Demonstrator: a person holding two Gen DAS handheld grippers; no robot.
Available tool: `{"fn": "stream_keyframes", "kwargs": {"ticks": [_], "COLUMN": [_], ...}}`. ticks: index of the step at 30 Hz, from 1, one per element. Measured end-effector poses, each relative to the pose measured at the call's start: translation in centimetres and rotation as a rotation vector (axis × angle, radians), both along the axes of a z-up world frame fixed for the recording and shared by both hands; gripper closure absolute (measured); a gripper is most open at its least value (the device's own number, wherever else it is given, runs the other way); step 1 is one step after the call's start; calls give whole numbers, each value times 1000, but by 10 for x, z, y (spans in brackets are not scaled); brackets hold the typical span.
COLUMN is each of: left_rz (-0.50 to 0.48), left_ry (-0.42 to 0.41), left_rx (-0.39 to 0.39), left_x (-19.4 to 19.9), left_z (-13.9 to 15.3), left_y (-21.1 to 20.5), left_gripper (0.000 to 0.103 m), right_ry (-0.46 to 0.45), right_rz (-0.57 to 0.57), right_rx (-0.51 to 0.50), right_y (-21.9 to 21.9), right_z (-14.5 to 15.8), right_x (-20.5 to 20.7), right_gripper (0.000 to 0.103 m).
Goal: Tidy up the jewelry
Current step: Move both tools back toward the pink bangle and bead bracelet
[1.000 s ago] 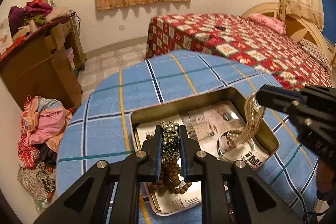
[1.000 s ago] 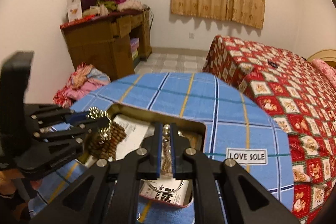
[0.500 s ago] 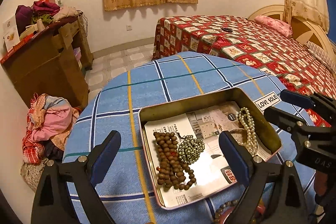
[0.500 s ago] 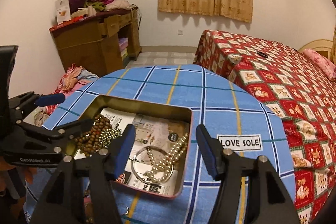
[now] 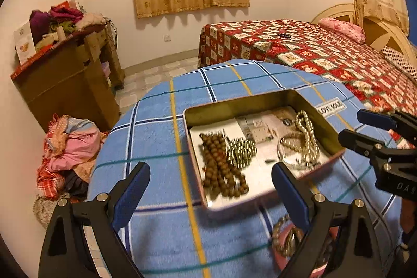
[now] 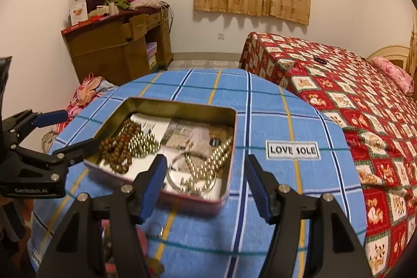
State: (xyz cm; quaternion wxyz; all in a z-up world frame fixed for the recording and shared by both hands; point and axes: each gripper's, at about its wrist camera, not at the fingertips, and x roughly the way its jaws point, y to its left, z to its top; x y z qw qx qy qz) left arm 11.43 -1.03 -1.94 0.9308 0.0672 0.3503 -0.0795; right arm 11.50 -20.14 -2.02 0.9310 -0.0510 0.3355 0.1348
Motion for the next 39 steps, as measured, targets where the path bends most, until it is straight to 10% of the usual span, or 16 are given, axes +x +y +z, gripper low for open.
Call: {"fn": "stream_keyframes", "kwargs": {"ticks": [19,21,23,28,39], "left_rz": [-59,-80,-117,-159,-79], "left_ry": [96,108,143,151,109], "left_rx": [42,39,26,-4,-27], "left_x": [-35,-35,-34,-39,-39], "left_z": [-48,-52,-57,-54,-40], "left_y": [-28,-30,-33,-38,-5], "left_gripper": [10,17,52,95,103], "right_ry": [114,114,113,118,130], "right_rz": [-42,-44,-43,-34,24], "right_rx": [35,37,36,41,53], "right_y": [-17,-18,-17,-14,4], "right_z": [-38,-38,-38,-40,-38], "right_x": [-43,-44,-44,-47,-53], "right_gripper": [37,37,36,36,36]}}
